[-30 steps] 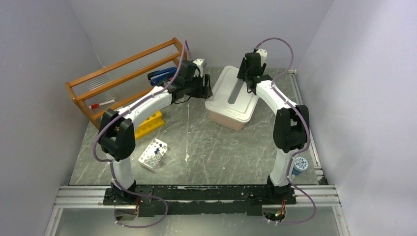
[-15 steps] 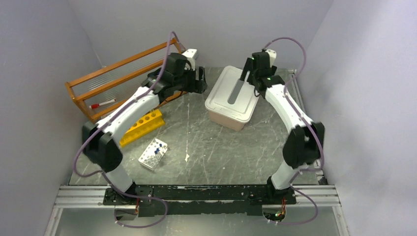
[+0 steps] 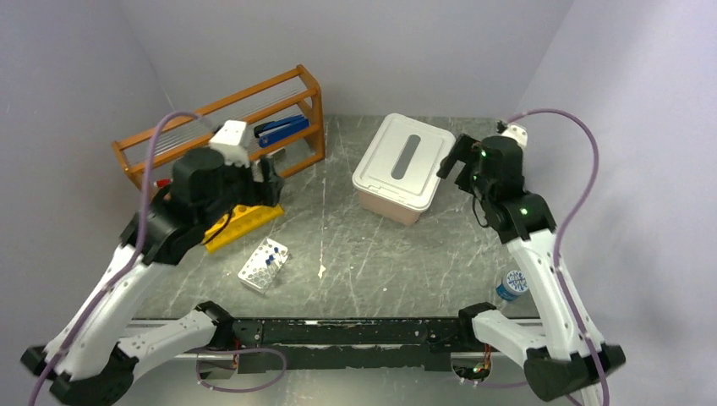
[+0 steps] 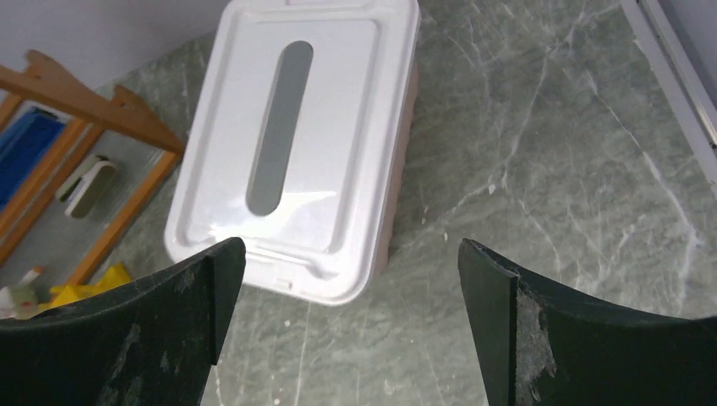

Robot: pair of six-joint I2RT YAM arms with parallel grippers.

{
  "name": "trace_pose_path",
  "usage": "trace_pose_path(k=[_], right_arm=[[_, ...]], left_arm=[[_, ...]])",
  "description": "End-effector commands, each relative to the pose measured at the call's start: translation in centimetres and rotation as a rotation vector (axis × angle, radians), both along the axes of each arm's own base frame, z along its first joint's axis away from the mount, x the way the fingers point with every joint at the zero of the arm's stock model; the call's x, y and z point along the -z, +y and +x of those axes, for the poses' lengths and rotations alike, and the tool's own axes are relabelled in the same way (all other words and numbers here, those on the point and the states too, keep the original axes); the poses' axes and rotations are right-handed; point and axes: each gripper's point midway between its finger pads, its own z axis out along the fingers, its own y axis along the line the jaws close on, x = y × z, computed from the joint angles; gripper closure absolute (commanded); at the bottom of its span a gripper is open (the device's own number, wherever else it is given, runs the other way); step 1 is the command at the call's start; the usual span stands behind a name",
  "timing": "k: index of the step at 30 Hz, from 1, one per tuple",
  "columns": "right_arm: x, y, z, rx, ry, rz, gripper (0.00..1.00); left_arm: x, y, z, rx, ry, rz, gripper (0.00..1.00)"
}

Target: Organize the chemistry lab equipment

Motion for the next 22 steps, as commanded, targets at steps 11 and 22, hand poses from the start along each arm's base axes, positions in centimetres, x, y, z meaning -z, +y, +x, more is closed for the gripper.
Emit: trace_pose_path(k=[11,22], right_arm=[[-3.8,-1.8,-8.4,-0.016,-0.115,0.071,0.00],[-2.9,-2.3,-8.9,-0.008,-0.094,0.036,0.00]], left_arm=[[-1.6,16.0,-10.7,-0.441,-0.042,0.087,0.03],[-1.1,16.4,-12.1,-0.438,-0.025,0.044,0.03]])
